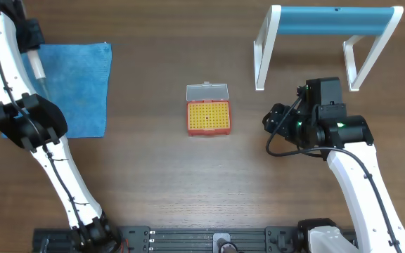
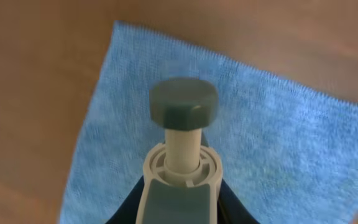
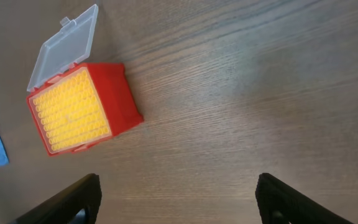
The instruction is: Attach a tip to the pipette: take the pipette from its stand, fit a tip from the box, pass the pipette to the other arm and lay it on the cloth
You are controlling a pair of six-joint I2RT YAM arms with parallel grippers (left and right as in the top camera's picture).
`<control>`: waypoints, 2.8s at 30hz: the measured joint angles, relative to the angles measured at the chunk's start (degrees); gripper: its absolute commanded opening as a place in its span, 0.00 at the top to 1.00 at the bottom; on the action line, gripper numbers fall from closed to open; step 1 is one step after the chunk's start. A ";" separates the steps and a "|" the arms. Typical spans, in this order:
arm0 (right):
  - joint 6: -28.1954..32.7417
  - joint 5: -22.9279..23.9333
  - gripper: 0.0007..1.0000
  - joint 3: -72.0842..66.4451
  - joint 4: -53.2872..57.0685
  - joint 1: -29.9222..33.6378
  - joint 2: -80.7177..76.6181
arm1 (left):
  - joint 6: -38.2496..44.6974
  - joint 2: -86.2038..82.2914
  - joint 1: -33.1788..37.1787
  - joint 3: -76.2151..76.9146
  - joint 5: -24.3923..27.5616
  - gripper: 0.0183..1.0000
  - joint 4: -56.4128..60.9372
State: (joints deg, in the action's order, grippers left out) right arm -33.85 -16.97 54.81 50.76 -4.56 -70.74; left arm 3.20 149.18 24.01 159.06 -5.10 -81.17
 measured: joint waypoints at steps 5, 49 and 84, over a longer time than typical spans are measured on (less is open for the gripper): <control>-3.13 0.24 0.19 0.00 -0.02 -2.01 0.00 | 10.69 0.66 -2.62 -4.92 -0.02 0.99 2.71; 1.49 13.51 0.19 0.02 -3.61 -1.99 0.22 | -1.29 -21.97 -13.09 6.51 2.19 0.04 -15.72; 33.55 19.82 0.13 -30.29 6.75 -2.03 68.89 | -30.53 -111.82 -39.10 -119.69 12.55 0.00 46.82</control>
State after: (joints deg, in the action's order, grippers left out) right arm -0.30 2.85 24.51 57.52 -6.59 -1.85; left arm -27.33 37.36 -15.09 39.38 7.44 -34.35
